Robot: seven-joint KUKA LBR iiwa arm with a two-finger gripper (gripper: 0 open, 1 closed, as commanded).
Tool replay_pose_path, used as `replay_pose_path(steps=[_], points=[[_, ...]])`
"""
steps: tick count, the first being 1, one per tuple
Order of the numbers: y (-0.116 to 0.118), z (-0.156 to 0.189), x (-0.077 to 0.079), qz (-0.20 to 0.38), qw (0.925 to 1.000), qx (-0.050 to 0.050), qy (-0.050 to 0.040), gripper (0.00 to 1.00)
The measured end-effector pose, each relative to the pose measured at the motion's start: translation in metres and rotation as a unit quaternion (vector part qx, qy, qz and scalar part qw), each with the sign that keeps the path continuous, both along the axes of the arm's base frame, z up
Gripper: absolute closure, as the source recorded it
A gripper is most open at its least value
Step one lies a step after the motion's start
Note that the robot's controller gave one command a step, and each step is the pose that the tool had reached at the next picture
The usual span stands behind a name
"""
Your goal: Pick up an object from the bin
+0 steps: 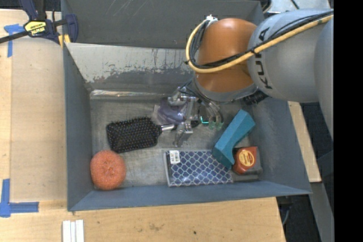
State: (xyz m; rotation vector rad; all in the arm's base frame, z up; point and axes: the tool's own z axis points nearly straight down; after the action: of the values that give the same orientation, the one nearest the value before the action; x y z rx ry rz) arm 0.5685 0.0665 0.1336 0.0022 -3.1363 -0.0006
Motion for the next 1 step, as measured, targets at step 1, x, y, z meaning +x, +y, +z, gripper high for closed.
replay_pose_path(steps=[1], points=[[-0.0003,0.0044,0.0020,-0.001,1.0000,0.000,-0.0041,0.00]])
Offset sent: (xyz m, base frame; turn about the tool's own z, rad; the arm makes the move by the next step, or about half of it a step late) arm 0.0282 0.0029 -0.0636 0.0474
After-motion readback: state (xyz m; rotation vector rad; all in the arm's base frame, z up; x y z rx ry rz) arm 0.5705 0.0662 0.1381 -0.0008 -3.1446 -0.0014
